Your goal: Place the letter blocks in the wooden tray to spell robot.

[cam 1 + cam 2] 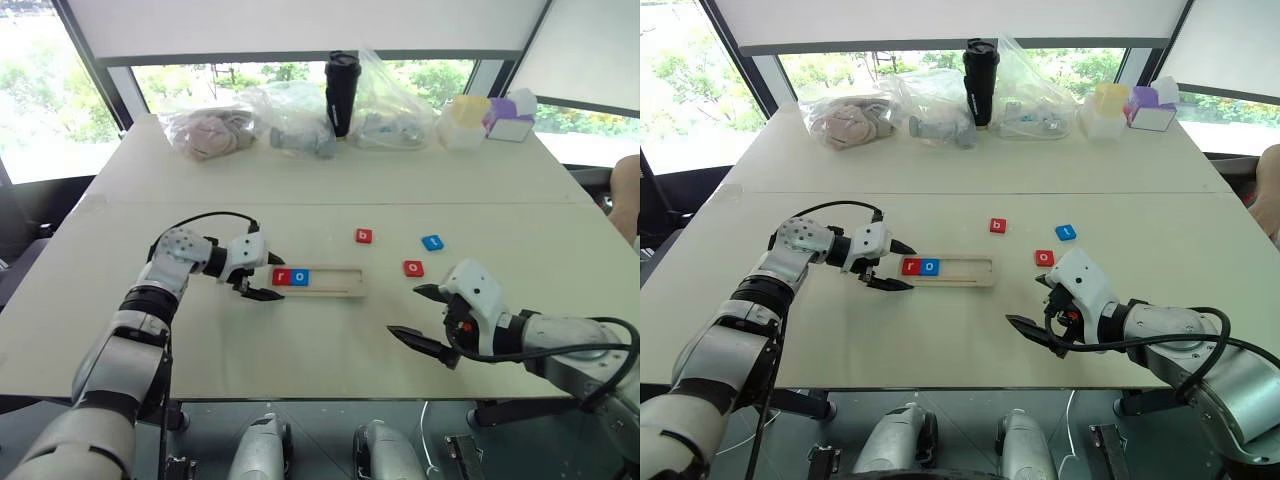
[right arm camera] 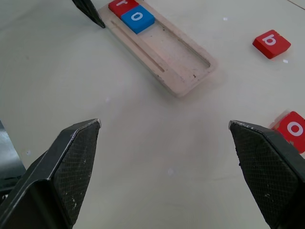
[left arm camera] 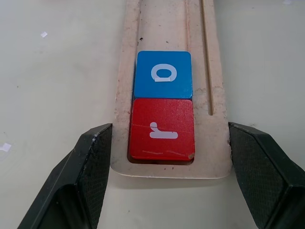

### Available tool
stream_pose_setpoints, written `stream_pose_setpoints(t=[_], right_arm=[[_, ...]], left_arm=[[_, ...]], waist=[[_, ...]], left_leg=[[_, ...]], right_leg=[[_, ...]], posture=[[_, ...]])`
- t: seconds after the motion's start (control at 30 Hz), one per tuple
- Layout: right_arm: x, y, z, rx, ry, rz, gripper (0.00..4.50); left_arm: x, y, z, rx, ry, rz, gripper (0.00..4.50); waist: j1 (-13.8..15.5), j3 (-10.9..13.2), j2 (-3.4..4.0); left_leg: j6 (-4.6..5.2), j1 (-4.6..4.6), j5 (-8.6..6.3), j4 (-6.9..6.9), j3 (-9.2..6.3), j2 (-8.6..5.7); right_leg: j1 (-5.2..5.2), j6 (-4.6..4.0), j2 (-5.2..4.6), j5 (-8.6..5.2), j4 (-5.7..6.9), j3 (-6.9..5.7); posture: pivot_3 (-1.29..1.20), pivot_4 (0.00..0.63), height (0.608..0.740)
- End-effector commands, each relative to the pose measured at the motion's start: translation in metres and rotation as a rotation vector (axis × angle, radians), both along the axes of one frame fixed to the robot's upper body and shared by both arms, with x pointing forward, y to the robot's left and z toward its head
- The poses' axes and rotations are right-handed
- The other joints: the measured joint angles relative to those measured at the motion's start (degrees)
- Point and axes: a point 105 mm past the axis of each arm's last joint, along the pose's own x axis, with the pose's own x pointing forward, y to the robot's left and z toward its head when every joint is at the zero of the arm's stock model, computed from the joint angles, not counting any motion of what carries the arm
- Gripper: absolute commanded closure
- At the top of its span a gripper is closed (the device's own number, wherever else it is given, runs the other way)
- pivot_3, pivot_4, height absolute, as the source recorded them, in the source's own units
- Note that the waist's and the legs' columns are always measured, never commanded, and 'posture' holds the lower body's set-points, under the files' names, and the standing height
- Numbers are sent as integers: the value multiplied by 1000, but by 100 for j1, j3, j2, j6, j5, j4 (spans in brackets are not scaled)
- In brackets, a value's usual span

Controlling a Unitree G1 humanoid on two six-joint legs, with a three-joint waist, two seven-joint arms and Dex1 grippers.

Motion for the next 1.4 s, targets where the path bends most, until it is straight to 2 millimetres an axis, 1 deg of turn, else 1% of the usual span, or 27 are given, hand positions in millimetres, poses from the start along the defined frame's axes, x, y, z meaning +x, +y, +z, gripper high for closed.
stream_pose_setpoints(t=[0.03,0.2,0.27,0.3,0.5,0.63,0.73,0.83,0.9,1.0,1.07,1.17,1.23,1.3,1.37,1.4], right_arm=[[1,2,8,8,-46,8,0],[2,2,7,11,-45,9,0],[3,3,6,12,-44,10,0],[3,3,6,13,-44,10,0],[4,3,4,18,-40,10,0],[4,2,3,30,-30,9,0],[3,1,2,39,-22,5,0],[6,-2,5,79,-34,-14,0],[8,-3,8,109,-44,-14,0],[10,-5,10,123,-49,-17,0],[14,-9,12,143,-57,-35,0],[18,-12,16,201,-66,-64,0],[24,-13,22,273,-80,-102,0],[38,-13,28,367,-105,-208,0],[51,-10,27,374,-113,-297,0],[54,-8,26,371,-115,-316,0]], left_arm=[[-3,0,-17,61,27,0,1383],[-4,2,-18,72,24,-7,1383],[-5,3,-18,71,34,-10,338],[-6,4,-18,73,40,-15,40],[-4,6,-16,79,16,-16,40],[-3,12,-1,48,-1,-10,40],[-6,19,11,26,12,-18,40],[-17,32,36,-8,39,-32,40],[-23,42,55,-21,26,-12,40],[-27,51,73,-50,20,41,40],[-30,56,91,-125,23,105,40],[-35,56,105,-203,38,165,40],[-48,52,113,-295,81,204,40],[-60,43,112,-403,97,287,40],[-66,37,107,-456,78,389,40],[-68,35,105,-463,73,415,40]], waist=[[0,0,0],[-6,0,0],[-7,0,-1],[-12,0,-1],[-21,0,-1],[-32,5,-9],[-73,10,-17],[-181,22,-35],[-221,46,-68],[-211,50,-68],[-198,50,-68],[-182,50,-67],[-186,51,-68],[-212,52,-67],[-245,53,-66],[-252,53,-67]], left_leg=[[0,0,0,0,0,0],[0,0,0,0,-1,0],[0,0,0,0,-1,0],[0,0,0,0,-2,1],[0,-3,-1,-3,1,0],[0,-3,-1,-3,1,2],[0,-6,-1,-6,2,6],[0,-12,-1,-16,2,11],[0,-13,-1,-20,2,20],[0,-12,-1,-21,-3,27],[0,-10,-1,-21,-3,28],[0,-11,-1,-21,-2,28],[0,-11,-1,-21,0,27],[-1,-11,-1,-22,3,29],[-1,-8,-1,-22,3,31],[-1,-8,-1,-22,1,31]], right_leg=[[0,0,0,0,0,0],[0,0,0,0,0,0],[0,0,0,0,0,0],[0,0,0,0,0,0],[-4,2,1,-1,-3,0],[-6,2,3,-1,-3,0],[-13,2,8,-1,-3,0],[-21,4,17,-3,-3,1],[-26,4,28,-3,-1,2],[-29,4,37,-3,4,1],[-27,4,36,-4,4,1],[-26,4,30,-4,1,2],[-25,5,28,-4,-2,4],[-25,6,28,-4,-4,8],[-24,8,27,-4,2,12],[-24,8,27,-4,6,12]], posture=[[0,150,740],[0,150,740],[0,150,740],[0,150,740],[0,150,740],[0,150,740],[0,150,740],[0,150,740],[0,150,740],[0,150,740],[0,150,740],[0,150,740],[0,150,740],[0,150,740],[0,150,740],[0,150,740]])
